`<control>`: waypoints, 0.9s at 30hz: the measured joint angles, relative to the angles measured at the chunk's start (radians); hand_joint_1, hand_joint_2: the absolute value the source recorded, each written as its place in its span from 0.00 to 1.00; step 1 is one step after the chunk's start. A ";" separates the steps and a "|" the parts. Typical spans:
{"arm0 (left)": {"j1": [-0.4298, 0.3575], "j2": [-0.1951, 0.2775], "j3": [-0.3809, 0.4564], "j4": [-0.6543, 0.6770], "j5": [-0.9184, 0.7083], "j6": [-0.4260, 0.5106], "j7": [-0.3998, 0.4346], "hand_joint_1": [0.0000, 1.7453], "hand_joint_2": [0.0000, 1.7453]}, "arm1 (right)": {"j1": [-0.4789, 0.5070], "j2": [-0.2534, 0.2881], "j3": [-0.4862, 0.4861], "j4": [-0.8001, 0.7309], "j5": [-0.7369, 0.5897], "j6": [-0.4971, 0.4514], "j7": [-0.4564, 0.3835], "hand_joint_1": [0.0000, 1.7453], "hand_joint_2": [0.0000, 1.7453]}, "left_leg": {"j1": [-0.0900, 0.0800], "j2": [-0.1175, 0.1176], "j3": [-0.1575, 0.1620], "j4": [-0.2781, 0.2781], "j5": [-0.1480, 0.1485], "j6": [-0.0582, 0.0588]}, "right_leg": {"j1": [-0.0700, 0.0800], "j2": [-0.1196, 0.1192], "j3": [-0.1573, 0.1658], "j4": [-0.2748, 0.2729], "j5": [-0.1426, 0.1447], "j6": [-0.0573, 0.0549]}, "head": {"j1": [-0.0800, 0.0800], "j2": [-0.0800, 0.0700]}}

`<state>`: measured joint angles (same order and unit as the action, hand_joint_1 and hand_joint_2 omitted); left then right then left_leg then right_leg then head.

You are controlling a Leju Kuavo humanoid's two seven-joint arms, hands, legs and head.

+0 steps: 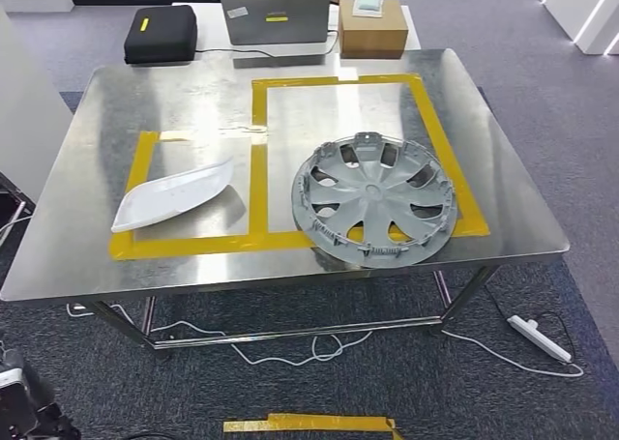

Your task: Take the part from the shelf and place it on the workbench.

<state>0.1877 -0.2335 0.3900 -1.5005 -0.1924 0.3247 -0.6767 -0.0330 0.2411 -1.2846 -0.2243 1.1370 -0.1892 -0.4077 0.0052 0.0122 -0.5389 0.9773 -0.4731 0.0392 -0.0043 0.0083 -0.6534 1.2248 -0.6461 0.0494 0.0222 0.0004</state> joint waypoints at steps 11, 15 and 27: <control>-0.067 -0.004 0.086 0.229 0.017 -0.017 0.000 0.00 0.00 | -0.002 0.000 -0.001 -0.002 0.014 0.011 -0.001 0.00 0.00 | -0.003 0.005 -0.082 0.029 0.064 -0.043 | 0.001 -0.011 0.206 -0.272 0.089 -0.036 | -0.002 0.000; -0.092 0.000 0.143 0.337 0.008 -0.003 0.000 0.00 0.00 | -0.001 0.000 -0.004 -0.003 0.018 0.012 0.006 0.00 0.00 | 0.003 0.000 -0.119 0.198 -0.107 -0.062 | 0.000 -0.015 0.164 -0.272 0.129 -0.059 | -0.011 0.000; -0.201 0.101 0.268 0.913 -0.110 0.047 0.058 0.00 0.00 | 0.000 -0.003 -0.010 -0.003 0.043 0.025 0.011 0.00 0.00 | -0.007 -0.004 0.087 -0.023 -0.052 -0.013 | 0.003 -0.010 0.051 -0.228 0.193 -0.016 | -0.010 0.000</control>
<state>-0.0137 -0.1324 0.6582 -0.5877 -0.3028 0.3714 -0.6187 -0.0333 0.2381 -1.2949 -0.2273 1.1795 -0.1643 -0.3966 -0.0015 0.0081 -0.4523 0.9540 -0.5253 0.0265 -0.0009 -0.0021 -0.6028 0.9968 -0.4535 0.0332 0.0123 0.0004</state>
